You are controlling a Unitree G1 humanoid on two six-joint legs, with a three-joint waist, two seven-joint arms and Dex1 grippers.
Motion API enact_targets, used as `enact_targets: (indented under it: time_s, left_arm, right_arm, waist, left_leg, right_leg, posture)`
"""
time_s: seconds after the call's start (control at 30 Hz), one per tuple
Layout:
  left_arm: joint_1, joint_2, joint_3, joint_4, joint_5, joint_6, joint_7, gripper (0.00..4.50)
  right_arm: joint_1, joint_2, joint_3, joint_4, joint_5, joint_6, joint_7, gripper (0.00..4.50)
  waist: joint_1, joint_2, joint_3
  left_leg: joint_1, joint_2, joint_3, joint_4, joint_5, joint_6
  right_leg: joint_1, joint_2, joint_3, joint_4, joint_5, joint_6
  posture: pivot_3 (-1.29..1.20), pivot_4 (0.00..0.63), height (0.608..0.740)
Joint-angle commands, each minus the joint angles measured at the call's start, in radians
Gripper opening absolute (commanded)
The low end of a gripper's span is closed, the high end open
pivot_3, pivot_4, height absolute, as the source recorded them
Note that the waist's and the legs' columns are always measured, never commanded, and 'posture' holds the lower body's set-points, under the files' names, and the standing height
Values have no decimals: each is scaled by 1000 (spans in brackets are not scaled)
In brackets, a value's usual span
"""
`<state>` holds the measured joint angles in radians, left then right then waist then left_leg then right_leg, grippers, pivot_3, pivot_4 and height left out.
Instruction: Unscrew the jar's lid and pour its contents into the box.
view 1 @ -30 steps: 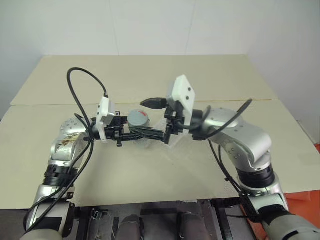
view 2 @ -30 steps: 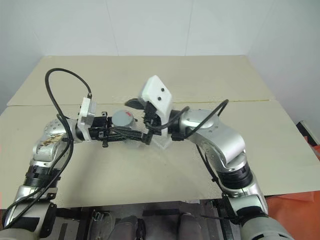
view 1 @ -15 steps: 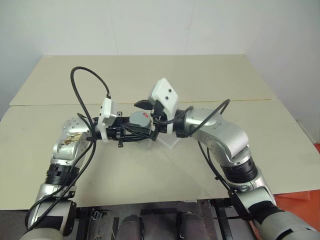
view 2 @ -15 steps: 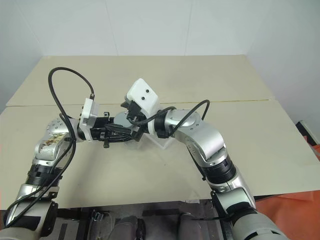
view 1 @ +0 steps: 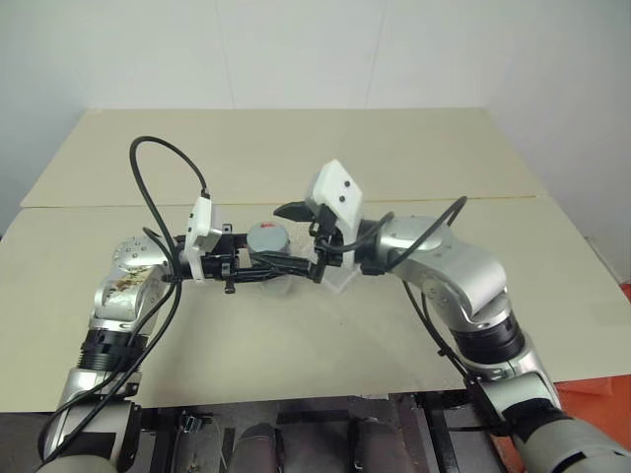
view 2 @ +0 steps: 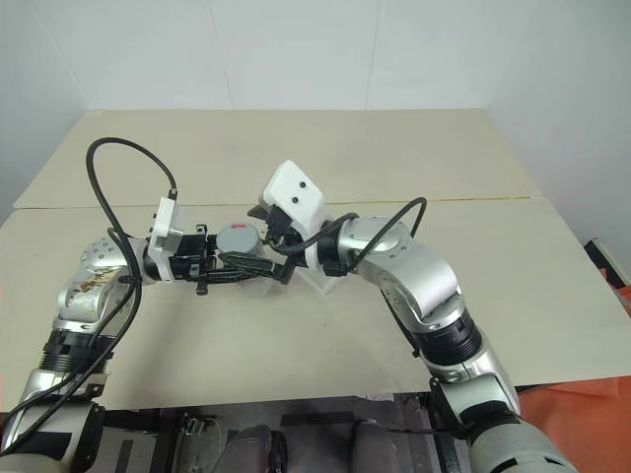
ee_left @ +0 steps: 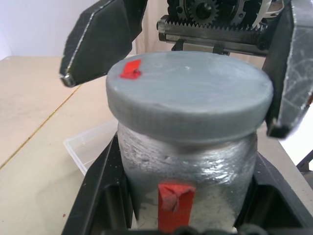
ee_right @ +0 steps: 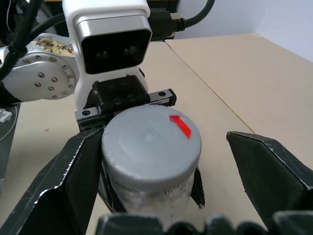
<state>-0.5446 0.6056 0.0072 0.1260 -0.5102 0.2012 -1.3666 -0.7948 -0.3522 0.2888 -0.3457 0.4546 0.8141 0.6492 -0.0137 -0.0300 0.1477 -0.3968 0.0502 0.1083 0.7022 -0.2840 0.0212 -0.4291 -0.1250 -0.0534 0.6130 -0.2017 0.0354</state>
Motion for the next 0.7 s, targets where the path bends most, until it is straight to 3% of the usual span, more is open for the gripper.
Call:
enact_targets:
  time_s: [0.03,0.7]
  left_arm:
    - [13,28,27,-57,-27,0,-27,2027]
    - [7,30,33,-54,-15,10,-16,2027]
  right_arm:
    - [12,-48,-104,-10,-15,-11,-25,4457]
    - [73,-107,-143,-102,61,-35,106,4457]
  waist:
    - [0,0,0]
    - [1,0,0]
  left_leg:
    - [0,0,0,0,0,0]
    - [0,0,0,0,0,0]
  right_leg:
    - [0,0,0,0,0,0]
    - [0,0,0,0,0,0]
  posture:
    - [0,150,740]
    - [0,150,740]
